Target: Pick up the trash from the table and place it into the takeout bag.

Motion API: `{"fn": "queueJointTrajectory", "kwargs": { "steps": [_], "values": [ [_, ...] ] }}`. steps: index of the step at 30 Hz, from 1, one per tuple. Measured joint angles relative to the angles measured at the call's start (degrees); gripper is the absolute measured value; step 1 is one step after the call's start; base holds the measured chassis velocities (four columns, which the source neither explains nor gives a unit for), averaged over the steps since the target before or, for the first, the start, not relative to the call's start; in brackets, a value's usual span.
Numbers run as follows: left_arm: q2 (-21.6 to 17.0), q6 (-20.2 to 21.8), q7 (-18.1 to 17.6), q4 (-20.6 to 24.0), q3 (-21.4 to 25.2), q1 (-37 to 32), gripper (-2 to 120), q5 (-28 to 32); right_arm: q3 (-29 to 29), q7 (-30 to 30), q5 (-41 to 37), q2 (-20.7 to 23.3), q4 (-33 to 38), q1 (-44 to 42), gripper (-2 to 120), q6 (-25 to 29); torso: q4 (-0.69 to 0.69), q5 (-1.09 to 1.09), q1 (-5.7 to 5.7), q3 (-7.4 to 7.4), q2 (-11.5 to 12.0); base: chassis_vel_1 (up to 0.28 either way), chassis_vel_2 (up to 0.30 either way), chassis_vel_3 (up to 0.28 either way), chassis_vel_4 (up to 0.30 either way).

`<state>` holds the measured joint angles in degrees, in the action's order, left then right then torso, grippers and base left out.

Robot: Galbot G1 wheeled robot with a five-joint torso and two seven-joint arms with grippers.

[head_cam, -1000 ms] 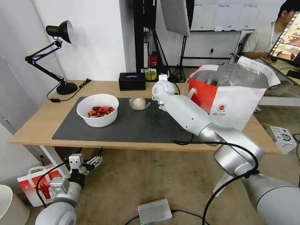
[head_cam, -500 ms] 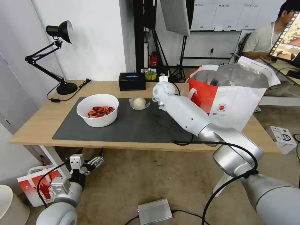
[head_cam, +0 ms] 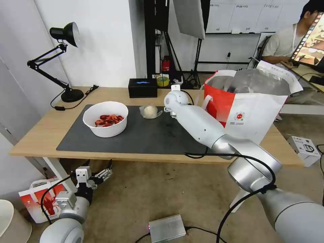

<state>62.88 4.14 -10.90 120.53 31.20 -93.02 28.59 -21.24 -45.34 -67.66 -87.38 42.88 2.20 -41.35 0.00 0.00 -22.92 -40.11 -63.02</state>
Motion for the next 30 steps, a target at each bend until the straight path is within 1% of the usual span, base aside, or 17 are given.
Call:
{"fn": "queueJointTrajectory", "kwargs": {
  "steps": [4, 8, 10, 11, 12, 15, 16, 17, 20, 21, 24, 25, 27, 28, 30],
  "values": [
    [0.1, 0.0, 0.0, -0.1, -0.2, 0.2, 100, 0.0, 0.1, 0.2, 0.2, 0.0, -0.4, 0.0, 100, 0.0, 0.0, 0.0, 0.0, 0.0, 0.0, 0.0, 0.0, 0.0, 0.0],
    [0.2, 0.0, 0.0, -0.3, -0.4, 0.4, 100, 0.0, 0.2, 0.4, 0.3, 0.0, -0.9, 0.0, 95, 0.0, 0.0, 0.0, 0.0, 0.0, 0.0, 0.0, 0.0, 0.0, 0.0],
    [0.2, 0.0, 0.0, -0.4, -0.5, 0.5, 100, 0.0, 0.3, 0.4, 0.3, 0.1, -1.0, 0.0, 89, 0.0, 0.0, 0.0, 0.0, 0.0, 0.0, 0.0, 0.0, 0.0, 0.0],
    [0.2, 0.0, 0.0, -0.4, -0.6, 0.5, 100, 0.0, 0.4, 0.5, 0.4, 0.1, -1.2, 0.0, 84, 0.0, 0.0, 0.0, 0.0, 0.0, 0.0, 0.0, 0.0, 0.0, 0.0],
    [0.2, 0.0, 0.0, -0.4, -0.6, 0.5, 100, 0.0, 0.4, 0.5, 0.4, 0.1, -1.2, 0.0, 84, 0.0, 0.0, 0.0, 0.0, 0.0, 0.0, 0.0, 0.0, 0.0, 0.0],
    [0.2, 0.0, 0.0, -0.5, -0.7, 0.6, 100, 0.0, 0.8, 0.5, 0.5, 0.1, -1.6, 0.0, 70, 0.0, 0.0, 0.0, 0.0, 0.0, 0.0, 0.0, 0.0, 0.0, 0.0],
    [0.2, 0.0, 0.0, -0.5, -0.7, 0.6, 100, 0.0, 0.8, 0.5, 0.5, 0.1, -1.6, 0.0, 70, 0.0, 0.0, 0.0, 0.0, 0.0, 0.0, 0.0, 0.0, 0.0, 0.0],
    [0.2, 0.0, 0.0, -0.5, -0.7, 0.6, 100, -0.1, 0.9, 0.5, 0.5, 0.2, -1.7, -0.1, 64, 0.0, 0.0, 0.0, 0.0, 0.0, 0.0, 0.0, 0.0, 0.0, 0.0],
    [0.2, -0.1, 0.0, -0.5, -0.8, 0.7, 100, -0.1, 1.1, 0.5, 0.5, 0.3, -1.8, -0.3, 52, 0.0, 0.0, 0.0, 0.0, 0.0, 0.0, 0.0, 0.0, 0.0, 0.0],
    [0.2, -0.1, 0.0, -0.5, -0.8, 0.7, 100, -0.1, 1.1, 0.5, 0.5, 0.3, -1.8, -0.3, 52, 0.0, 0.0, 0.0, 0.0, 0.0, 0.0, 0.0, 0.0, 0.0, 0.0],
    [0.2, -0.1, 0.0, -0.5, -0.9, 0.7, 100, -0.1, 1.5, 0.5, 0.5, 0.5, -2.2, -0.7, 41, 0.0, 0.0, 0.0, 0.0, 0.0, 0.0, 0.0, 0.0, 0.0, 0.0],
    [0.2, -0.1, 0.0, -0.5, -0.9, 0.7, 100, -0.1, 1.5, 0.5, 0.5, 0.5, -2.2, -0.7, 41, 0.0, 0.0, 0.0, 0.0, 0.0, 0.0, 0.0, 0.0, 0.0, 0.0],
    [0.2, -0.1, 0.0, -0.5, -0.9, 0.7, 100, -0.1, 1.6, 0.5, 0.5, 0.6, -2.2, -0.8, 36, 0.0, 0.0, 0.0, 0.0, 0.0, 0.0, 0.0, 0.0, 0.0, 0.0],
    [0.2, -0.1, 0.0, -0.5, -0.9, 0.7, 100, -0.1, 1.6, 0.5, 0.5, 0.6, -2.2, -0.8, 36, 0.0, 0.0, 0.0, 0.0, 0.0, 0.0, 0.0, 0.0, 0.0, 0.0],
    [0.2, -0.1, 0.0, -0.5, -1.0, 0.7, 100, -0.2, 1.7, 0.4, 0.6, 0.7, -2.2, -1.2, 21, 0.1, 0.0, 0.0, 0.0, 0.0, 0.0, 0.0, 0.0, 0.0, 0.0]
  ]
}}
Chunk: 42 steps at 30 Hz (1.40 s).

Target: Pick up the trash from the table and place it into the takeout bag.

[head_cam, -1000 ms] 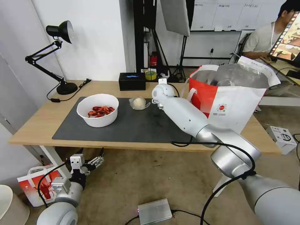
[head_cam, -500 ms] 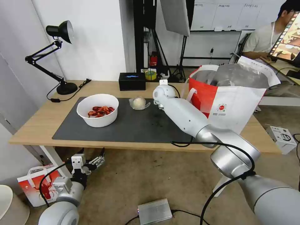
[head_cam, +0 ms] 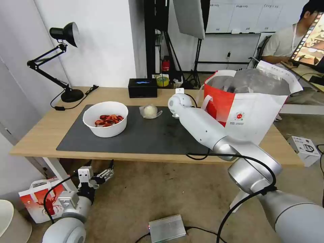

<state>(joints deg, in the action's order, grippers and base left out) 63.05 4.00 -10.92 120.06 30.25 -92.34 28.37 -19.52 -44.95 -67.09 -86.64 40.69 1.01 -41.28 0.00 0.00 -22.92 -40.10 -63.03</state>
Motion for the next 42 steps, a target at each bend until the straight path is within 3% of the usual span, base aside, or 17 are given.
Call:
{"fn": "queueJointTrajectory", "kwargs": {
  "steps": [6, 25, 42],
  "values": [
    [-0.1, -0.1, 0.0, 0.2, 0.0, 0.1, 100, 0.0, 0.3, -0.3, 0.0, 0.0, 0.2, -0.3, 0, 0.0, -0.01, 0.0, 0.0, 0.0, 0.0, 0.0, 0.0, 0.0, 0.0],
    [-0.1, -0.2, 0.0, -0.1, -0.4, 0.8, 100, 0.2, 1.6, -0.1, -0.3, 0.1, 1.0, -0.5, 0, 0.0, 0.0, 0.0, 0.0, -0.01, 0.0, 0.0, 0.0, 0.0, 0.0],
    [0.0, -0.2, -0.1, -0.2, -0.3, 0.8, 100, 0.2, 2.0, -3.7, -6.6, 4.2, 11.9, 2.2, 0, 0.0, 0.0, -0.01, 0.0, -0.01, 0.0, 0.0, 0.0, 0.0, 0.0]
  ]
}}
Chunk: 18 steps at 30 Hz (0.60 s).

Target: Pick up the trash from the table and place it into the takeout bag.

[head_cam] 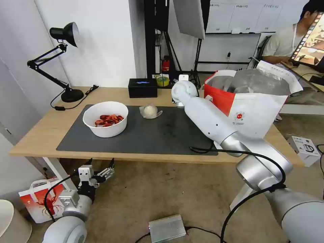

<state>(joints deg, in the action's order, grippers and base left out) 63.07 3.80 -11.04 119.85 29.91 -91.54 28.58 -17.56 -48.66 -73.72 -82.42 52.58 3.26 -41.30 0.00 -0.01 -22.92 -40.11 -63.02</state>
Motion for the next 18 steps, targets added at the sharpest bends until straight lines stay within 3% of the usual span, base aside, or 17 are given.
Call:
{"fn": "queueJointTrajectory", "kwargs": {
  "steps": [5, 18],
  "values": [
    [0.2, 0.0, 0.0, -0.2, -0.2, 0.1, 100, 0.0, 0.6, -0.5, -2.8, 2.4, 6.2, 0.8, 0, 0.0, 0.0, 0.0, 0.0, 0.0, 0.0, 0.0, 0.0, 0.0, 0.0],
    [0.3, 0.1, 0.0, 0.3, -0.1, -0.3, 100, -0.1, 1.5, -1.5, -6.1, 5.9, 13.1, 2.4, 0, 0.0, 0.0, 0.0, 0.0, 0.0, 0.0, 0.0, 0.0, 0.0, 0.0]
  ]
}}
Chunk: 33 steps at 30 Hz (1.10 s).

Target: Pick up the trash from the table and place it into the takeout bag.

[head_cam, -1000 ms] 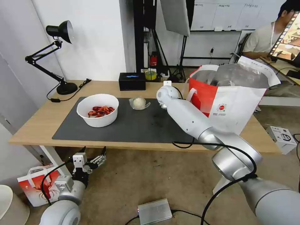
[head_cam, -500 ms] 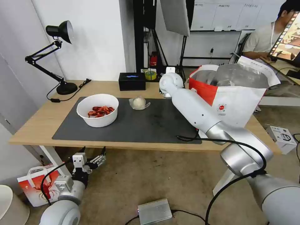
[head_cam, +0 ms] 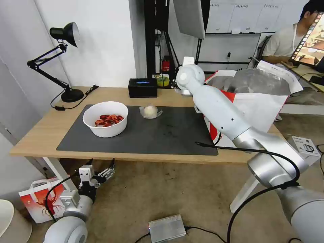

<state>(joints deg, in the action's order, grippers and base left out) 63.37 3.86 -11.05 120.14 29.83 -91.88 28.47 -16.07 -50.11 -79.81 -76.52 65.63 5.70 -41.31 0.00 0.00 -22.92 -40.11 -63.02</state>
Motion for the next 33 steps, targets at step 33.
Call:
{"fn": "queueJointTrajectory", "kwargs": {
  "steps": [33],
  "values": [
    [0.4, 0.1, 0.0, 1.7, 1.2, -1.8, 100, -0.3, 3.8, -9.0, -13.9, 17.1, 16.0, 5.4, 0, 0.0, 0.0, 0.0, 0.0, 0.0, 0.0, 0.0, 0.0, 0.0, 0.0]
  ]
}}
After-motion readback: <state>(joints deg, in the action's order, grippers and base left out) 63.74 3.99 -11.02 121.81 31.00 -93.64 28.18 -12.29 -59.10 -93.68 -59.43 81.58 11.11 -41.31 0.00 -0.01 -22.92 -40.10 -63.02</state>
